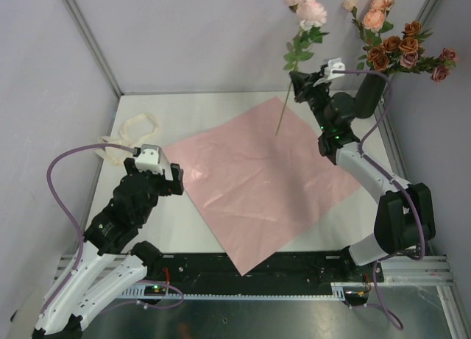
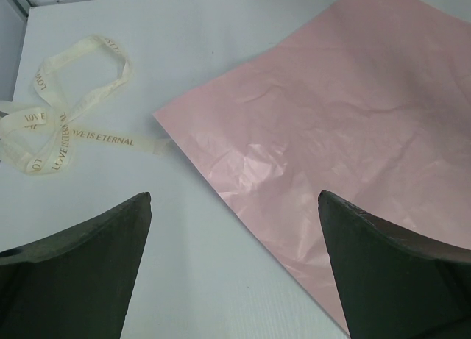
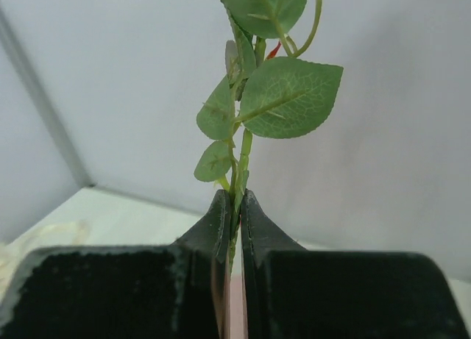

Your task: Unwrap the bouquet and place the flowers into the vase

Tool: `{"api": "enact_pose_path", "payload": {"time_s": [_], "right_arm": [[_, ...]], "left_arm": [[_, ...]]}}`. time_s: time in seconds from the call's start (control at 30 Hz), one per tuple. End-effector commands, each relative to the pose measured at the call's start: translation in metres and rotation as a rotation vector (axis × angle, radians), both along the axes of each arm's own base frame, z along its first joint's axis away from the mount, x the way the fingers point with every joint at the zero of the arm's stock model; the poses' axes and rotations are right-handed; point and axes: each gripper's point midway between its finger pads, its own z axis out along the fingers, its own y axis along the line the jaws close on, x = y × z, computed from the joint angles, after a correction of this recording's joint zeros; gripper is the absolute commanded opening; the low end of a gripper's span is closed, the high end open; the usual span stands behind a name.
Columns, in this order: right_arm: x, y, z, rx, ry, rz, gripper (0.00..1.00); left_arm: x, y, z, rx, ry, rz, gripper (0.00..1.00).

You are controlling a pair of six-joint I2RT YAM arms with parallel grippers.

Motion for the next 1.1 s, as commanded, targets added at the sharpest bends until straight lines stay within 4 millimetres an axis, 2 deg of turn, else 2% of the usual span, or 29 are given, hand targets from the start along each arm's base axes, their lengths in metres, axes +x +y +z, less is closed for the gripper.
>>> {"api": "enact_pose_path", "payload": {"time_s": [0.0, 0.23, 0.4, 0.53, 0.67, 0.87, 1.07], "right_arm": [[-0.002, -0.067, 0.097, -0.093, -0.376, -0.179, 0.00], [0.012, -0.148, 0.151, -0.200, -0.565, -0.378, 0.00], [0.035, -0.201, 0.165, -0.264, -0.686, -0.469, 0.00], [0.054, -0.227, 0.170, -0.294, -0.744, -0.474, 0.00], [0.074, -0.241, 0.165, -0.310, -0.772, -0.466, 0.00], [0.106, -0.272, 0.148, -0.352, -0.718, -0.507, 0.00], [0.120, -0.292, 0.125, -0.383, -0.673, -0.532, 0.00]], "left_arm": [[0.005, 0.001, 0.005, 0.010, -0.015, 0.012, 1.00], [0.004, 0.006, 0.005, 0.018, -0.019, 0.031, 1.00], [0.007, 0.003, 0.001, 0.034, 0.000, 0.028, 1.00], [0.009, 0.004, -0.001, 0.045, 0.008, 0.035, 1.00], [0.011, 0.008, -0.001, 0.059, 0.008, 0.058, 1.00], [0.014, 0.012, -0.001, 0.080, 0.011, 0.087, 1.00], [0.016, 0.012, -0.004, 0.093, 0.023, 0.092, 1.00]]}}
